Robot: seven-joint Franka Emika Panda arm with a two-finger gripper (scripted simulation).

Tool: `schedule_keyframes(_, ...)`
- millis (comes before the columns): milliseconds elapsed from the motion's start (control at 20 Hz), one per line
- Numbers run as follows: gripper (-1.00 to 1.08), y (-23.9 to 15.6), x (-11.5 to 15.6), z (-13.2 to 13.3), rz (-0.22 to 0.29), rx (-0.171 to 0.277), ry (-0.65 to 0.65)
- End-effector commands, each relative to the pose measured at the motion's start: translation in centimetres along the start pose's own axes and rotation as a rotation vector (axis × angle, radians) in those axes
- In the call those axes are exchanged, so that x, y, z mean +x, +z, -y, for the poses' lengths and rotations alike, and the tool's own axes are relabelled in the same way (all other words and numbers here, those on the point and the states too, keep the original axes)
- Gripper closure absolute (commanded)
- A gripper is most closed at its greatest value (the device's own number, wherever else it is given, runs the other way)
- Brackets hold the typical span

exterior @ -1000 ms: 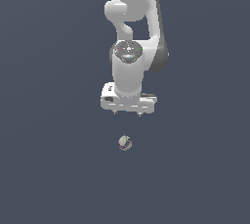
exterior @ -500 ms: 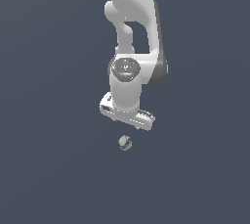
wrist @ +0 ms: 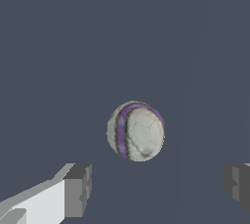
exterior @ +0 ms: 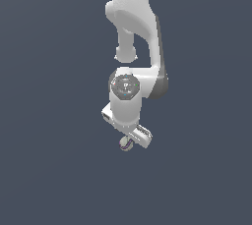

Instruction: Pick up the object and move it to a goal position.

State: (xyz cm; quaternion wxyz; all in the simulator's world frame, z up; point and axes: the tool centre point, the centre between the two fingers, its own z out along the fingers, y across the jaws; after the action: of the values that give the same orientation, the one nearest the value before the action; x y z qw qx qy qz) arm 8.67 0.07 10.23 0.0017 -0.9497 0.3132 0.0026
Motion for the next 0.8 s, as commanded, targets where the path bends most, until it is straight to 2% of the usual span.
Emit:
schedule_keyframes(0,-0.92,0.5,0.5,0.3,-0.002,0.0,0.048)
schedule_keyframes(350,-0.92,1.4,1.2,0.7,-0.005,-0.001,0.122)
schedule_keyframes(750,-0.92,1.9,1.2,0.8,-0.005,-0.001,0.129)
